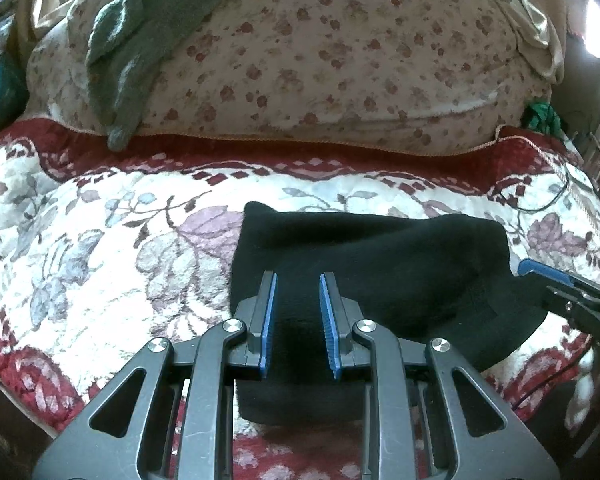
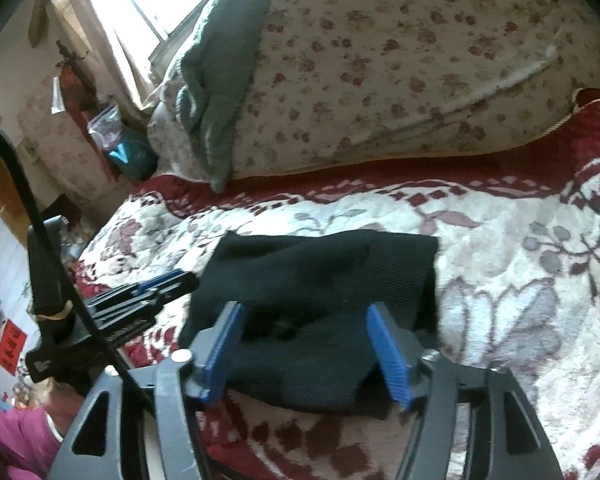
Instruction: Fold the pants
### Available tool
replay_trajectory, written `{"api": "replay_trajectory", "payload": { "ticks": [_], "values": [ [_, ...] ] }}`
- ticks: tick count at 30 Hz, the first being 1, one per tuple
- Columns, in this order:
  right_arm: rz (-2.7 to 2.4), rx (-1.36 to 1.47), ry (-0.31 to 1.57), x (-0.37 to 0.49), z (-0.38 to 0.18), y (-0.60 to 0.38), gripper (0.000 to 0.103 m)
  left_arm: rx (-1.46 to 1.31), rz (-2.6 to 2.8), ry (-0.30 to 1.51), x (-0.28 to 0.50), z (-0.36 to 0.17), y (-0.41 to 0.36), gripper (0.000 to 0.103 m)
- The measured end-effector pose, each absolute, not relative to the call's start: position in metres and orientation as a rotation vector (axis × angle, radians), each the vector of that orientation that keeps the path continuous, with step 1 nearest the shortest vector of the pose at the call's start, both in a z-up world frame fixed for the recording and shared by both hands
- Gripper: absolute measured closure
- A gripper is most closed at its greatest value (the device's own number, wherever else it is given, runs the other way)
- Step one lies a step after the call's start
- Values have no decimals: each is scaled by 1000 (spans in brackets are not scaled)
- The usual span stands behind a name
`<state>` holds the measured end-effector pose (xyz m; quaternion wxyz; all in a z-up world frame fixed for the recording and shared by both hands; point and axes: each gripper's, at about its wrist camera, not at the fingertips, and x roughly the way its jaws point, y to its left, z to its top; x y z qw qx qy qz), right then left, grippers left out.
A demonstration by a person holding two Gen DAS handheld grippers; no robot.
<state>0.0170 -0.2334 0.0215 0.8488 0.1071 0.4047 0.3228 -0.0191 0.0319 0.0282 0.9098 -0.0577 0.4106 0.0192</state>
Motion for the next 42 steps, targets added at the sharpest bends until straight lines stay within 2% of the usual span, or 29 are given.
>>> {"api": "replay_trajectory", "payload": {
  "ticks": [4,12,23,28,34,37,42],
  "values": [
    [627,259,870,27,13,-251,34,-195,39,856,-20,26,54,82],
    [586,333,931,47,-11,-271,33,-237,17,886,-18,15,73,82],
    [626,295,896,56,5,-261,33,-68,-103,860,30,24,58,82],
    [613,220,934,82,1,-248,33,-29,-202,884,55,20,55,82],
    [626,274,993,96,-15,-250,33,55,-396,947,71,16,44,82],
    [644,358,1027,99,-23,-255,33,100,-457,965,75,15,39,75],
    [659,351,1006,95,-23,-252,33,167,-496,990,83,9,31,74]
  ]
}}
